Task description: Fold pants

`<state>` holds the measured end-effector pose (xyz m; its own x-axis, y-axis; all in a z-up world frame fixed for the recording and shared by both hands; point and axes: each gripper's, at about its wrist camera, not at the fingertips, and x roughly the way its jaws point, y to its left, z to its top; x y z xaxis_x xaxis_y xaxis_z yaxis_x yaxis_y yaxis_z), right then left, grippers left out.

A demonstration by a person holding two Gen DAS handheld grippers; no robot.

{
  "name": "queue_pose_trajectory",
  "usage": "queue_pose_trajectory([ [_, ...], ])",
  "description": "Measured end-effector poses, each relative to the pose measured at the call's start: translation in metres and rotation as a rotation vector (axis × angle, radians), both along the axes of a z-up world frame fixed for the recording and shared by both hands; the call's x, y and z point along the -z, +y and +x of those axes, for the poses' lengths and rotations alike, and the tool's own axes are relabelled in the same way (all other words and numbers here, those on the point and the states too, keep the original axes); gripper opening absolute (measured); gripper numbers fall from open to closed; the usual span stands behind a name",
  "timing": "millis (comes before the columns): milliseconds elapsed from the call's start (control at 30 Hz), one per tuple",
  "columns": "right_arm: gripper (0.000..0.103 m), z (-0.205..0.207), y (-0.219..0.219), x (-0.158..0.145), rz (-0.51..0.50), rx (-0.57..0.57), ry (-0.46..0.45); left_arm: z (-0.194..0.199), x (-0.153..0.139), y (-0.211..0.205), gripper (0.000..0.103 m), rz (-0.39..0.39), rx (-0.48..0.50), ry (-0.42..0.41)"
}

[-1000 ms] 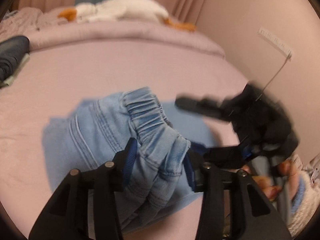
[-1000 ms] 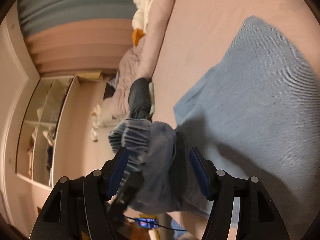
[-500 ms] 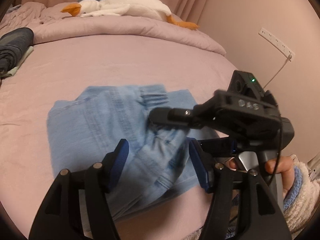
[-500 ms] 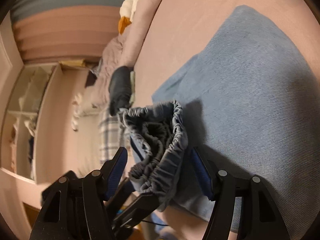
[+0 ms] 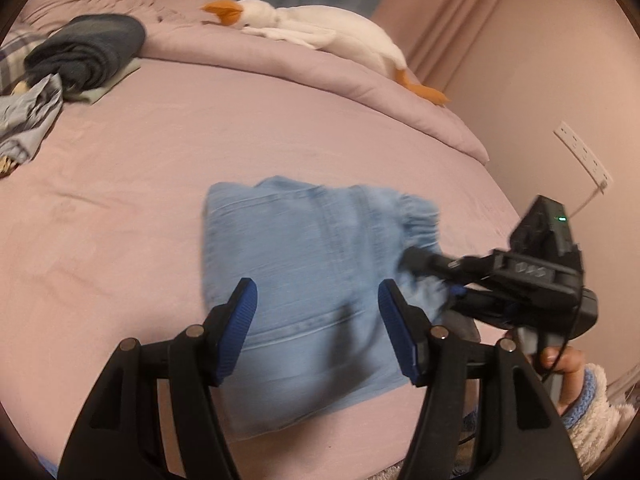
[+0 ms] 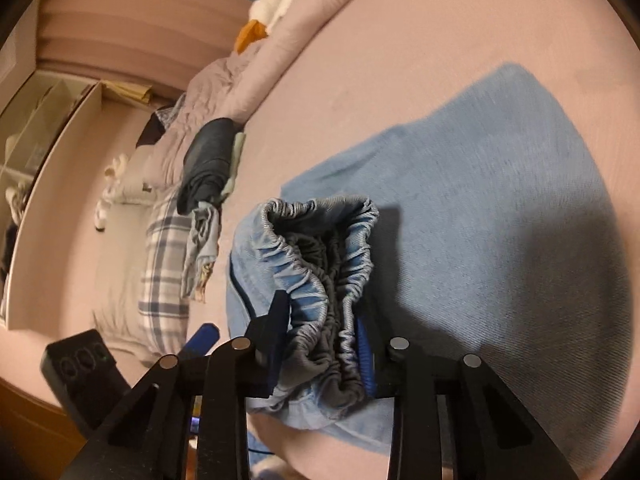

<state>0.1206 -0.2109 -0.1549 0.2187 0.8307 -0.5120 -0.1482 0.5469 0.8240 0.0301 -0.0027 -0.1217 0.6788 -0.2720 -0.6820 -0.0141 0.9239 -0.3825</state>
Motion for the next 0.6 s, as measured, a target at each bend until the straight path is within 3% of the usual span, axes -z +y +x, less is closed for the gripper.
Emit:
queue_pose_trajectory([
  [600, 0.030, 0.000, -0.082, -0.018, 0.013, 0.192, -0.060, 0.003, 0.018, 0.013, 0.063, -0.040, -0.048, 0.074],
])
